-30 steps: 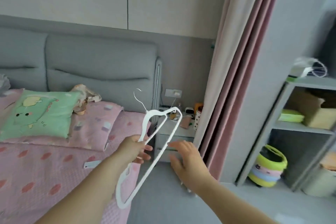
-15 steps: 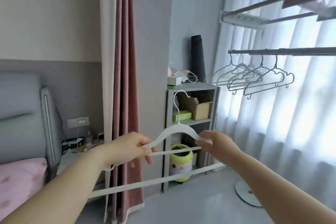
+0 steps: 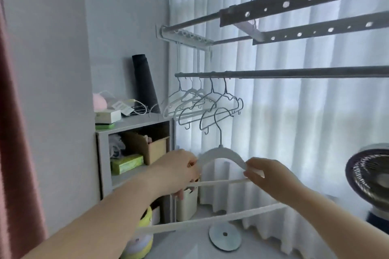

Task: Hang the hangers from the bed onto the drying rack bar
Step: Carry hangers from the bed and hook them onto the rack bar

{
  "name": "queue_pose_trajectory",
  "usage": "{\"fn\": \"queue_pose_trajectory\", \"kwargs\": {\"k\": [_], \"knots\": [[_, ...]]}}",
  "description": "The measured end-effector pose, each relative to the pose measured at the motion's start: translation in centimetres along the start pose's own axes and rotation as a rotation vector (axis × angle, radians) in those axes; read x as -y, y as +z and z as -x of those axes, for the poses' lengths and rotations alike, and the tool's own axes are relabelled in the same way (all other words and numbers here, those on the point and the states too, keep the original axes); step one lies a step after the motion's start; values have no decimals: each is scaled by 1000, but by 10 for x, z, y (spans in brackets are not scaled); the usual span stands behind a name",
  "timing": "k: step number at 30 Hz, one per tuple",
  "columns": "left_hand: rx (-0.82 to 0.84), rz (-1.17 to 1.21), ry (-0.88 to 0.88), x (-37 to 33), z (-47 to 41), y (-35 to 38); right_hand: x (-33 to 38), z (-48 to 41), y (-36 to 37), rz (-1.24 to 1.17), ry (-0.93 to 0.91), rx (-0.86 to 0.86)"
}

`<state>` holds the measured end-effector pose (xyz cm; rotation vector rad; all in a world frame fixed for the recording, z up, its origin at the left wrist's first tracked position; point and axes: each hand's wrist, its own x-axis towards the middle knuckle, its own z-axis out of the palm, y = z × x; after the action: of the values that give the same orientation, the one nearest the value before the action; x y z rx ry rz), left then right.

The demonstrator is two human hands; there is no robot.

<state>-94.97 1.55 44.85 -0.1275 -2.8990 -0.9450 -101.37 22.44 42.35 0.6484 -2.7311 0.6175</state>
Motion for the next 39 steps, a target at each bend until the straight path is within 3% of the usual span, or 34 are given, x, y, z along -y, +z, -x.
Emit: {"fn": "queue_pose_trajectory", "kwargs": {"k": [15, 20, 25, 31, 39], "knots": [[-111, 15, 133, -4, -254, -39, -85, -193, -19, 319, 76, -224], [-190, -96, 163, -29, -311, -52, -111, -234, -53, 492, 80, -435], [-277, -236, 139, -50, -348, -64, -135, -286, -91, 695, -82, -708], [-310, -284, 105, -63, -383, -66, -147, -319, -123, 756, 67, -581], [-267, -236, 79, -57, -411, -38, -158, -332, -118, 783, -1, -640]]}}
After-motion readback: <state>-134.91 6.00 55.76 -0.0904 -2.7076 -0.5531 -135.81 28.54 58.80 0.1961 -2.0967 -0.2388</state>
